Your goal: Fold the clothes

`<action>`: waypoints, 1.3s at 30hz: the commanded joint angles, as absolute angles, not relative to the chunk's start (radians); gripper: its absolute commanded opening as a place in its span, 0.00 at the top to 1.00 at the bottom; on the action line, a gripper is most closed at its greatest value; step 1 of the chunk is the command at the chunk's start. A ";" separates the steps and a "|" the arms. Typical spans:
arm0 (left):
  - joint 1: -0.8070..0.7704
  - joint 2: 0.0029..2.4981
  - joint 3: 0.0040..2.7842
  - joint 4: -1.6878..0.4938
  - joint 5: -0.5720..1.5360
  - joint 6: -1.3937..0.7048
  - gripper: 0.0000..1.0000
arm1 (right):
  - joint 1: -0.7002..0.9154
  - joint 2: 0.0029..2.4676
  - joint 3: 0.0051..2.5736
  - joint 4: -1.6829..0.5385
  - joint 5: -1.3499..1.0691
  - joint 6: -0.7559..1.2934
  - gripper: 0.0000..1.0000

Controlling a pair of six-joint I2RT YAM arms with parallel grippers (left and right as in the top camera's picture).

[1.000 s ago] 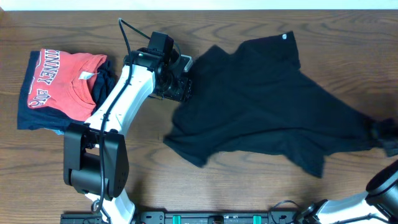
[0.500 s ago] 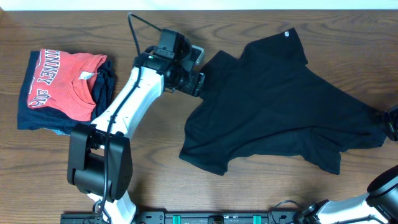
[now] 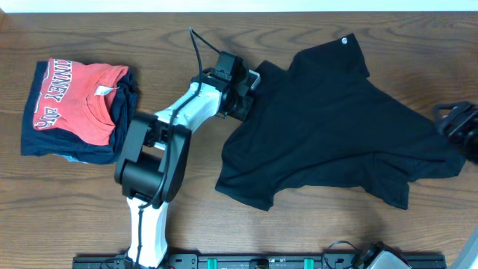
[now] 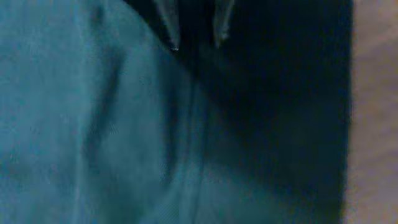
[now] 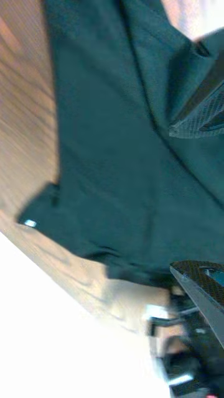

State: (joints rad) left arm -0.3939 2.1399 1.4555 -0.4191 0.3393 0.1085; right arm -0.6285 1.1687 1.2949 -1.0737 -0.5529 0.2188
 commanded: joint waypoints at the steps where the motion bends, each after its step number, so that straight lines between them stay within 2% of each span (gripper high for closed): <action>1: -0.388 2.177 1.459 -0.425 0.162 0.043 0.87 | -0.568 1.162 1.293 -1.119 -0.486 0.179 0.39; 4: -0.366 2.199 1.459 -0.462 -0.015 -0.046 0.94 | -0.527 1.166 1.285 -1.173 -0.422 0.164 0.39; 7: -0.317 2.201 1.459 -0.517 -0.147 -0.156 0.94 | -0.496 1.169 1.248 -1.188 -0.377 0.163 0.38; 14: -0.145 2.180 1.459 -0.621 -0.125 -0.252 0.94 | -0.472 1.200 1.059 -1.099 -0.204 0.265 0.34; 18: -0.083 2.143 1.459 -0.629 0.081 -0.215 0.94 | -0.472 1.243 0.949 -0.939 -0.236 0.275 0.36; 20: -0.079 2.113 1.459 -0.628 0.139 -0.195 0.91 | -0.469 1.274 0.908 -0.882 -0.295 0.272 0.38; 23: -0.091 2.046 1.459 -0.628 0.173 -0.149 0.83 | -0.468 1.334 0.865 -0.829 -0.282 0.279 0.35; 26: -0.110 1.975 1.459 -0.633 0.173 -0.130 0.70 | -0.469 1.400 0.844 -0.720 -0.274 0.292 0.37; 29: -0.134 1.894 1.459 -0.657 0.173 -0.128 0.60 | -0.466 1.473 0.843 -0.635 -0.365 0.292 0.53; 31: -0.150 1.843 1.459 -0.686 0.173 -0.128 0.55 | -0.457 1.514 0.843 -0.649 -0.485 0.290 0.56; 35: -0.183 1.767 1.459 -0.771 0.173 -0.128 0.49 | -0.418 1.565 0.842 -0.776 -0.528 0.169 0.36; 39: -0.214 1.728 1.459 -0.865 0.173 -0.128 0.48 | -0.374 1.577 0.815 -0.859 -0.523 0.076 0.33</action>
